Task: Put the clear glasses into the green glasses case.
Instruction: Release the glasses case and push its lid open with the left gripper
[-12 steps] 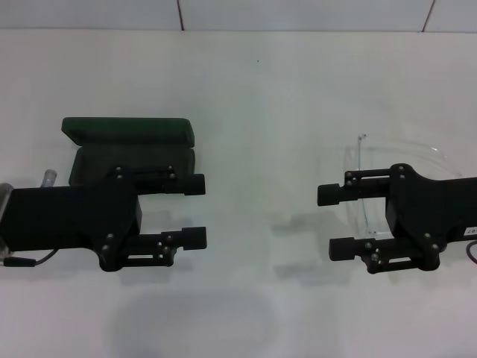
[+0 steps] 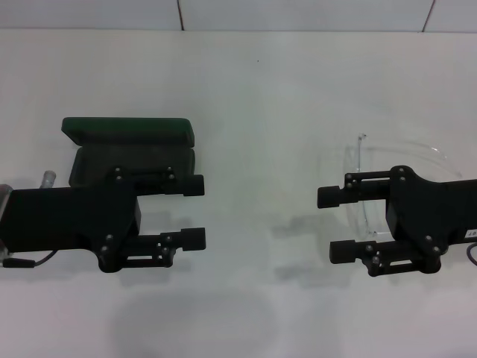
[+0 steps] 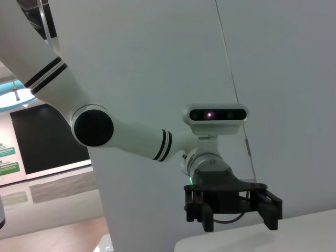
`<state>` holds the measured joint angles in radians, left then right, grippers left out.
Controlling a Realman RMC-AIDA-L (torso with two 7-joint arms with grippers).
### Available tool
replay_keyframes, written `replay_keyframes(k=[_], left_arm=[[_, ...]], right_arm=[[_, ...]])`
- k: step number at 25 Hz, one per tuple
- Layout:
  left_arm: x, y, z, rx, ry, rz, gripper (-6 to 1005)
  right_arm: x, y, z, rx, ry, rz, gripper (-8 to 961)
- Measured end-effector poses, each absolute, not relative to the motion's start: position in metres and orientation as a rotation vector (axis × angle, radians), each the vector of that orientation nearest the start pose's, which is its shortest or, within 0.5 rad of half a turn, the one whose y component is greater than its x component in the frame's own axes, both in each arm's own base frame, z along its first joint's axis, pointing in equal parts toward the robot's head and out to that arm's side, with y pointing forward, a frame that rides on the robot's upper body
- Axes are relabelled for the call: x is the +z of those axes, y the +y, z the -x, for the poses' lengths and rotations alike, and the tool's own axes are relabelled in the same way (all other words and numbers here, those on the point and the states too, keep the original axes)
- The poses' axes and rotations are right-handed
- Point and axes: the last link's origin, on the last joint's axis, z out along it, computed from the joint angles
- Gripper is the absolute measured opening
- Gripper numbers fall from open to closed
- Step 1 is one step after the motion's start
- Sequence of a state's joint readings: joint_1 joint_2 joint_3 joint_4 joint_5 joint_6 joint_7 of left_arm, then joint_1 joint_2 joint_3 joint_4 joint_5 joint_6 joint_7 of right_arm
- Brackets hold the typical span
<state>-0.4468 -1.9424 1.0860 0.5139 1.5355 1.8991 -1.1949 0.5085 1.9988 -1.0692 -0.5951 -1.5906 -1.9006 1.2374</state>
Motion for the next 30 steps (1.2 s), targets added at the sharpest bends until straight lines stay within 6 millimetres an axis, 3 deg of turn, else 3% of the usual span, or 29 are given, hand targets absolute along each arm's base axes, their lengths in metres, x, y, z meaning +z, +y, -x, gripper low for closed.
replay_keyframes(k=[5,10,12,14,19,23,30], left_arm=[[0.026,0.274,0.245,-1.197,-0.309,2.892,680],[0.062,0.288,0.243,-1.285,-0.321,2.628,678],[0.075,0.293,0.238,-1.284,-0.35,2.581,673],[0.086,0.299,0.231,-1.23,-0.383,2.578,662],[0.104,0.321,0.206,-0.969,-0.521,2.571,588],[0.11,0.338,0.187,-0.749,-0.589,2.593,501],[0.076,0.367,0.18,-0.06,-0.518,2.693,504]], right_arm=[[0.012,0.287,-0.218,1.194,0.219,2.946,651],[0.029,0.297,-0.233,1.218,0.297,2.736,650],[0.055,0.305,-0.253,1.234,0.354,2.491,649],[0.067,0.307,-0.263,1.238,0.379,2.387,648],[0.097,0.305,-0.286,1.23,0.414,2.181,645],[0.115,0.308,-0.299,1.167,0.452,2.139,644],[0.129,0.301,-0.314,1.111,0.501,2.12,645]])
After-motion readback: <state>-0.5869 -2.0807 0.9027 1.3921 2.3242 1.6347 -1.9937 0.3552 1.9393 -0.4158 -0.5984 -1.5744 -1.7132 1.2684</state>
